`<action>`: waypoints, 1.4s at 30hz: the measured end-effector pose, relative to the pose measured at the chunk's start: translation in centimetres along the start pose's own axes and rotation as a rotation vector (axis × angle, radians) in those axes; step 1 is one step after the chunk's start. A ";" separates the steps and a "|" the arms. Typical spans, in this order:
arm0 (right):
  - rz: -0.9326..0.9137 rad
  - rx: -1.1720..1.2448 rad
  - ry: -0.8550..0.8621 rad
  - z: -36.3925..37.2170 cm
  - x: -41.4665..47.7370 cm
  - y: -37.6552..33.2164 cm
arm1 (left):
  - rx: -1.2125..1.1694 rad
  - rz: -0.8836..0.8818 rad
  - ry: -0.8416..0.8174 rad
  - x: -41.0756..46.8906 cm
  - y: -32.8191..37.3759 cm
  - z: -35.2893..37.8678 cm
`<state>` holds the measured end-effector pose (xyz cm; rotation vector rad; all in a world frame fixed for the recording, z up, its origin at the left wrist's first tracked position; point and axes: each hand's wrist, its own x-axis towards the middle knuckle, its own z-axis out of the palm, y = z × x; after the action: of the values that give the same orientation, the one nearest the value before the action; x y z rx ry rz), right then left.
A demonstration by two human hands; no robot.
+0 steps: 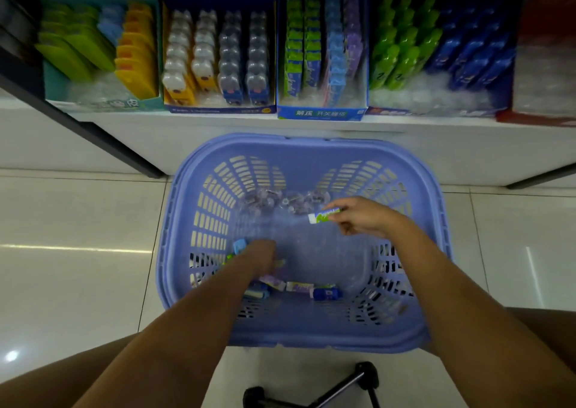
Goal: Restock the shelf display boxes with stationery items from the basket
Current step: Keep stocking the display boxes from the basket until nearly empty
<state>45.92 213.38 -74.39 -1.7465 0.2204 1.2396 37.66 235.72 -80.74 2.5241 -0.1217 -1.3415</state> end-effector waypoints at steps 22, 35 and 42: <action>-0.730 0.217 0.436 1.0 -13.2 -12.5 | -1.753 0.502 0.371 -14.4 8.8 -14.5; -0.799 -0.839 0.878 -0.6 -8.7 -19.9 | -1.771 0.412 0.516 -14.7 5.3 -14.5; -0.832 -1.081 1.025 0.0 -7.4 -19.6 | -1.773 0.444 0.489 -14.5 6.2 -14.5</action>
<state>54.38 221.20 -56.93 -2.8063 -0.6740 -0.3551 41.69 235.74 -59.73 1.0437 0.4040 -0.1981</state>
